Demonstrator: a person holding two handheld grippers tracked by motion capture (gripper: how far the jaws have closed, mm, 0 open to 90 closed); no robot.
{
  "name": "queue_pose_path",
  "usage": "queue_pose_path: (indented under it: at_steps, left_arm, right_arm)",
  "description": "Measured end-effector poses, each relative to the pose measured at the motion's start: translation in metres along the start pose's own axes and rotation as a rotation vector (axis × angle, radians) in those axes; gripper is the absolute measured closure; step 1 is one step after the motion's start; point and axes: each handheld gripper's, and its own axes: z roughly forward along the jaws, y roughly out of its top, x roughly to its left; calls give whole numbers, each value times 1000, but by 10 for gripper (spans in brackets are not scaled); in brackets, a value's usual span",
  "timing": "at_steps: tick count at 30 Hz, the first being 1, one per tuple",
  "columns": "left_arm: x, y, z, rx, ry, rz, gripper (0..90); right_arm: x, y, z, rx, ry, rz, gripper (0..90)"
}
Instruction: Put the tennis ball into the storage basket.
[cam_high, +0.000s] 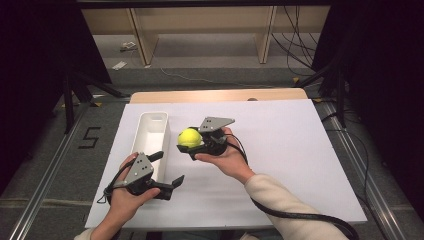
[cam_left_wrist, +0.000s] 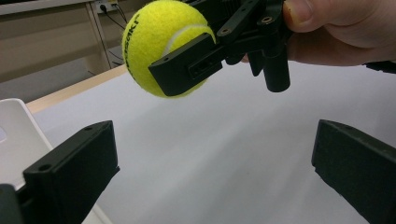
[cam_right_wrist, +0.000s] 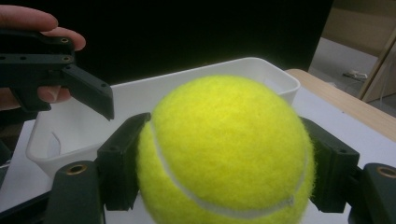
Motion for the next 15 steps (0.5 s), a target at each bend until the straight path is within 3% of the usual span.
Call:
queue_pose_path:
  at_steps: [15]
  left_arm:
    - [0,0,0,0,1,0,0]
  right_arm:
    - [1,0,3,4,3,-3,270]
